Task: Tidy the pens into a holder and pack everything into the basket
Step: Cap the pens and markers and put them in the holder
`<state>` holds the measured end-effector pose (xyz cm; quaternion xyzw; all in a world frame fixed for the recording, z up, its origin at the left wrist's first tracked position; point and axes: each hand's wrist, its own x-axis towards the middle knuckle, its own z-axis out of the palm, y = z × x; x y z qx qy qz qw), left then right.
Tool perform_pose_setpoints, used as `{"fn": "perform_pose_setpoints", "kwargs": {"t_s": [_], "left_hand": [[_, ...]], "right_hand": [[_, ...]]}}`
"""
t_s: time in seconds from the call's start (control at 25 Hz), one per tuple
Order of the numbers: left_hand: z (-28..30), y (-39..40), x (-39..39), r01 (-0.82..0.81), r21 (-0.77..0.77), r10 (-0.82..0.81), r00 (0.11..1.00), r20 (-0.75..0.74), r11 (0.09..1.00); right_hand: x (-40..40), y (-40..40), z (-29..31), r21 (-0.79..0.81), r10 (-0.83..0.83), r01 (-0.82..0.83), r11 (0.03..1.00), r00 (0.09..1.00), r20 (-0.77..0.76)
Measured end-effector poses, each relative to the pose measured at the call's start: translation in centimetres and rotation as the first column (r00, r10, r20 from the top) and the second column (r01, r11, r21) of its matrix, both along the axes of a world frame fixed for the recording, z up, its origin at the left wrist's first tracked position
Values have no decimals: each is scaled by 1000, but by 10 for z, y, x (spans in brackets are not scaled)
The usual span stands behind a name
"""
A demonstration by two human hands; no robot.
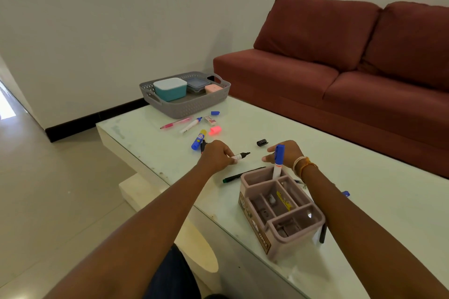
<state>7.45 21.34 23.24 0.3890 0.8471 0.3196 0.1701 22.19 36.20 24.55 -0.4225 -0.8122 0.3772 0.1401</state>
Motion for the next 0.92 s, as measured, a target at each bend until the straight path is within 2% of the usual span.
{"fn": "perform_pose_setpoints", "kwargs": {"t_s": [0.08, 0.24, 0.28, 0.36, 0.44, 0.52, 0.6, 0.68, 0.8, 0.92], "left_hand": [[-6, -4, 0, 6, 8, -6, 1000, -10, 1000], [-6, -12, 9, 78, 194, -52, 990, -134, 978], [-4, -12, 14, 138, 164, -109, 979, -171, 977], [0, -8, 25, 240, -47, -243, 919, -311, 970], [0, -5, 30, 239, -160, -284, 876, -391, 958], [-3, -7, 29, 192, -73, -205, 915, -348, 979], [2, -11, 26, 98, 135, -59, 962, -266, 986], [16, -13, 25, 25, 275, 38, 975, -221, 961], [36, -10, 24, 4, 371, 65, 983, -171, 929], [42, -6, 25, -16, 434, 85, 986, -141, 901]], "right_hand": [[1, 2, -3, -3, -9, 9, 1000, 1000, 7], [4, 5, -4, -68, -60, 55, 996, 996, -67], [4, 6, -4, -90, -79, 71, 993, 993, -90], [4, 5, -3, -108, -78, 66, 992, 991, -111], [5, 2, -4, -113, -72, 56, 992, 988, -140], [7, 0, -5, -162, -107, 71, 984, 967, -230], [8, -2, 2, -245, -167, 78, 966, 915, -368], [7, -4, 17, -263, -195, 75, 962, 862, -467], [6, -11, 44, -243, -136, 1, 970, 833, -537], [7, -14, 62, -258, -71, -82, 963, 844, -532]]}}
